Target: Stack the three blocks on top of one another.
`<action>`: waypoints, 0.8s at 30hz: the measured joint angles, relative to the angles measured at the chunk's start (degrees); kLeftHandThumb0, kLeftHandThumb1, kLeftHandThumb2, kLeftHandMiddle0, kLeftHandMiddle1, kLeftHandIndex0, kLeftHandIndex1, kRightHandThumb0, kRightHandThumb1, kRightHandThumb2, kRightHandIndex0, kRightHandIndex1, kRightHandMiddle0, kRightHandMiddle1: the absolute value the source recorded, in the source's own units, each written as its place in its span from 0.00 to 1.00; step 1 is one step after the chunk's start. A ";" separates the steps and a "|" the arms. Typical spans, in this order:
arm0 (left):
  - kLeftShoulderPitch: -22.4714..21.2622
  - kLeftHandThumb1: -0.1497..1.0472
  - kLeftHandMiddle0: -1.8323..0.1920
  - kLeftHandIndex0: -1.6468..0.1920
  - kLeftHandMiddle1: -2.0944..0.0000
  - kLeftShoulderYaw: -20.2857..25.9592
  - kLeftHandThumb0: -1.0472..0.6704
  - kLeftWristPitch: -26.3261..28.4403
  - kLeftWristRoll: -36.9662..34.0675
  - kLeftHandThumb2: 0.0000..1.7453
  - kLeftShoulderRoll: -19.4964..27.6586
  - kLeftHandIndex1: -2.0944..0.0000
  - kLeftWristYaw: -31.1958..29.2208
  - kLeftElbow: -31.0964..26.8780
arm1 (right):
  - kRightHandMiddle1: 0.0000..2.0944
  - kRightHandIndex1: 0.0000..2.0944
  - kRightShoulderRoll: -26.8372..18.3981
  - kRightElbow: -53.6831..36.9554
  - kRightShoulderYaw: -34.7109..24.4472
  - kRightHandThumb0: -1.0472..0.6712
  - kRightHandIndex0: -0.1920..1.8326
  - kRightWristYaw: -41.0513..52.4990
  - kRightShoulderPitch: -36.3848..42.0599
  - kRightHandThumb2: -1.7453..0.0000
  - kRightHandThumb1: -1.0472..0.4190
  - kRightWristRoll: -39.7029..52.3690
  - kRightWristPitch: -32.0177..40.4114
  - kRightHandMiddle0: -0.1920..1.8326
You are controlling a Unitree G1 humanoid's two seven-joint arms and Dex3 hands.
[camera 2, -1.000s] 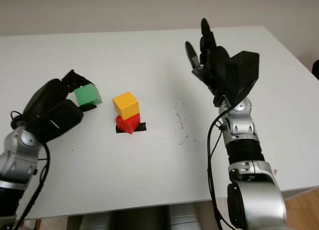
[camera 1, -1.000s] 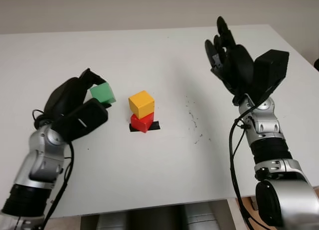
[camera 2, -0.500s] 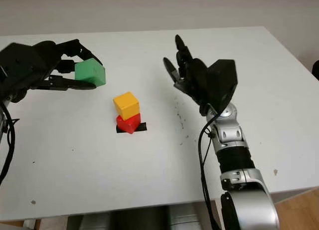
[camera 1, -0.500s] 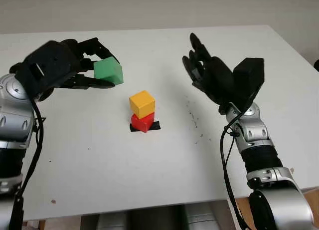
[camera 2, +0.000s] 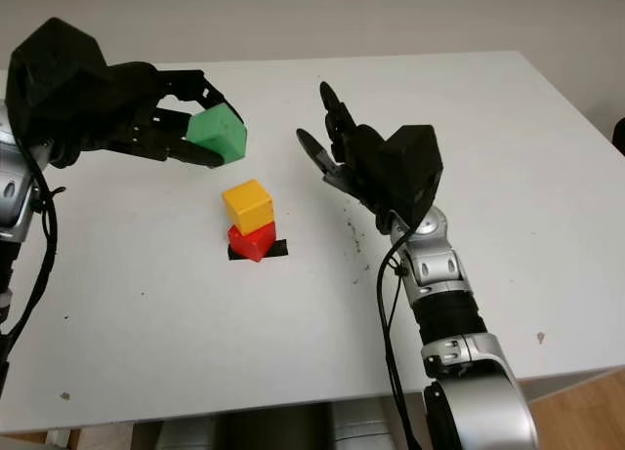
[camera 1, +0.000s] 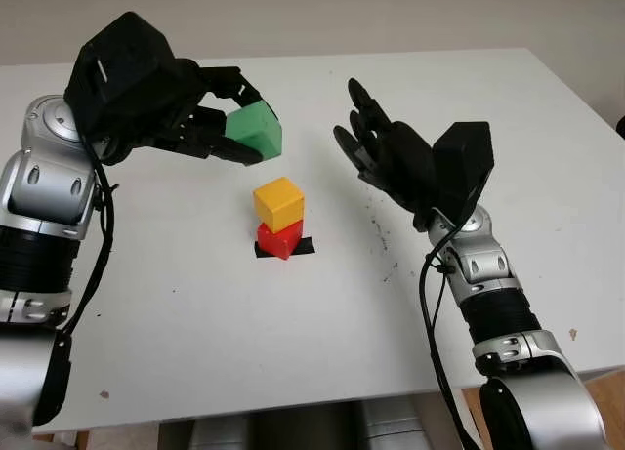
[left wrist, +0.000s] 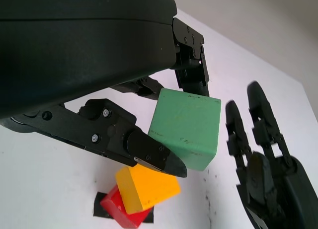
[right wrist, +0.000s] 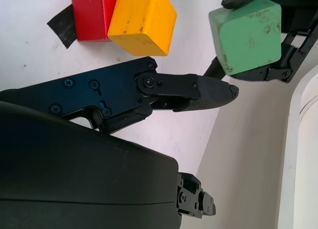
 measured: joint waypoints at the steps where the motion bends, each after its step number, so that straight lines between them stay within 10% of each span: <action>1: -0.27 0.99 0.65 0.72 0.96 -0.55 0.41 -0.70 -0.03 0.03 -0.09 0.21 -0.54 0.48 | 0.03 0.00 0.12 -0.01 0.01 0.19 0.00 -0.01 0.11 0.76 0.00 0.00 -0.08 0.02; 24: -3.69 0.97 0.70 0.68 0.95 -8.63 0.43 -3.39 8.26 0.03 -0.50 0.23 -4.52 1.30 | 0.03 0.00 0.43 -0.60 0.15 0.20 0.00 -0.46 0.69 0.76 0.00 -0.22 -0.71 0.02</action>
